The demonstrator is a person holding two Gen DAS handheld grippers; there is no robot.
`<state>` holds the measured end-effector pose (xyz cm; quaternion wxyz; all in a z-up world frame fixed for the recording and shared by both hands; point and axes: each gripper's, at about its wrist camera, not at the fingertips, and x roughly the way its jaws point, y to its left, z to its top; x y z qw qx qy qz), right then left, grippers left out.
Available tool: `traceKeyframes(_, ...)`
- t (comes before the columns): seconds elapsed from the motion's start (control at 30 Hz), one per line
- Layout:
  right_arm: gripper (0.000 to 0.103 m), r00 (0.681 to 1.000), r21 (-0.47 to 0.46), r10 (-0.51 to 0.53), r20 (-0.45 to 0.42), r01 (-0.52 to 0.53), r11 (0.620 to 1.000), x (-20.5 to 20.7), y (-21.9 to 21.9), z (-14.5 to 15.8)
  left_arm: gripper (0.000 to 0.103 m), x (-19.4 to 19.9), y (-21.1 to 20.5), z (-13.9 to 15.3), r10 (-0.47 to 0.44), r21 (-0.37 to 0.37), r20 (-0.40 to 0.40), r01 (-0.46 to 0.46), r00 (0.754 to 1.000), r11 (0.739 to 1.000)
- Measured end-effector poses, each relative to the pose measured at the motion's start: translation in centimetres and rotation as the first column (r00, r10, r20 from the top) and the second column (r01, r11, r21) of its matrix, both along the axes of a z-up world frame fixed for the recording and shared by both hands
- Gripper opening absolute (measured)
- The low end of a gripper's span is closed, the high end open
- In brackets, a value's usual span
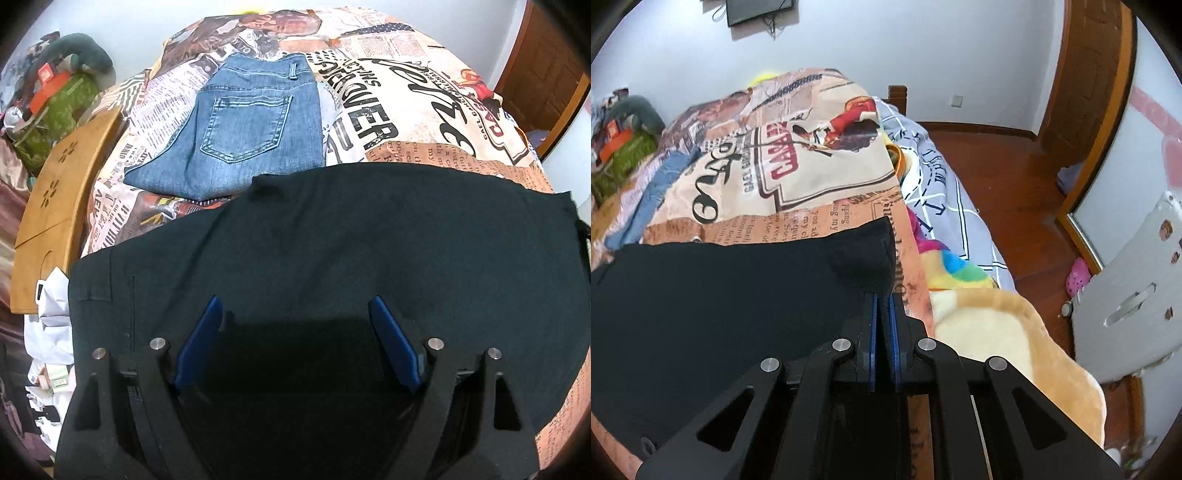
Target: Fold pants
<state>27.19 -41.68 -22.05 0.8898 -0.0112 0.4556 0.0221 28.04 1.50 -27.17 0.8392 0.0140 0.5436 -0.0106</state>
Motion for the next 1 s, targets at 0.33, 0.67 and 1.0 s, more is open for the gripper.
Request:
traceKeyframes(0.33,0.008,0.998,-0.028,-0.004,-0.067,0.002,1.0,0.6,0.5,-0.9,0.083,-0.1,-0.2,0.3,-0.008,0.024,0.006,0.008,1.0,1.0)
traceKeyframes(0.67,0.046,1.0,0.105,0.004,-0.018,-0.002,0.994,-4.7,0.2,3.9,0.083,-1.5,-2.4,3.9,-0.096,0.051,0.086,0.092,0.992,0.994)
traceKeyframes(1.0,0.062,0.997,0.333,-0.039,-0.069,0.06,0.941,-10.2,0.7,3.3,0.084,-2.3,-7.1,4.4,-0.22,0.043,0.085,0.217,0.972,0.975)
